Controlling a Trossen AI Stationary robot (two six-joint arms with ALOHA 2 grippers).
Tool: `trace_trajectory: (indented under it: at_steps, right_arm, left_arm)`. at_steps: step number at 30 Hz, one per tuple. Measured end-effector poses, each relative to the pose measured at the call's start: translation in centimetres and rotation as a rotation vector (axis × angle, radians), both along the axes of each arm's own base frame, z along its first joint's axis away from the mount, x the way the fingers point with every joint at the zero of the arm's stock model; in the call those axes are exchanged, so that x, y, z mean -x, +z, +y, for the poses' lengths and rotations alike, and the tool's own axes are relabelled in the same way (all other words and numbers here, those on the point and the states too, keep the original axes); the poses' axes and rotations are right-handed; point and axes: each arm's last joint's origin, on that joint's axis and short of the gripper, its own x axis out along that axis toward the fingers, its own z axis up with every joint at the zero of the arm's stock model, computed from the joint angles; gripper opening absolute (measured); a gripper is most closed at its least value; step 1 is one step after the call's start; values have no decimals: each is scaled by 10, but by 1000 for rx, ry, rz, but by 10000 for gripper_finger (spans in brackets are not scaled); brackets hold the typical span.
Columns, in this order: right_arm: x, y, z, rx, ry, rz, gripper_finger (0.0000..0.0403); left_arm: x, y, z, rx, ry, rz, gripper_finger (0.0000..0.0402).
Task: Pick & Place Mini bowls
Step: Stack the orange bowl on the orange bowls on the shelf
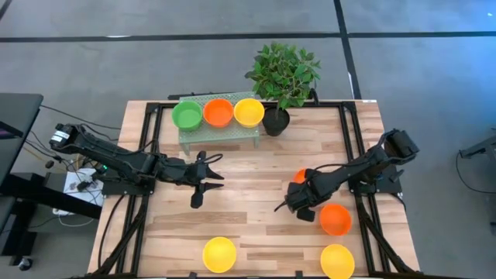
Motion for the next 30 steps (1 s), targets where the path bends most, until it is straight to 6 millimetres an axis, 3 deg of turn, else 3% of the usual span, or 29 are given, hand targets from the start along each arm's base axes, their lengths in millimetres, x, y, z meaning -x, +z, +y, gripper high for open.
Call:
trace_trajectory:
  at_steps: [7,11,16,21,30]
  right_arm:
    - [-21,45,4,-4,51,-77,4]
    - [-44,76,2,-4,89,-189,5]
    - [-77,99,-3,9,168,-269,4]
    - [-120,109,-4,60,387,-245,4]
    - [-177,173,-31,309,643,-352,7]
  left_arm:
    - [0,1,0,2,0,-8,106]
    - [0,1,-1,2,-3,-9,106]
    - [5,2,-11,-12,-43,-8,106]
    - [20,0,-16,-106,39,44,106]
    - [45,21,-13,-89,31,-34,106]
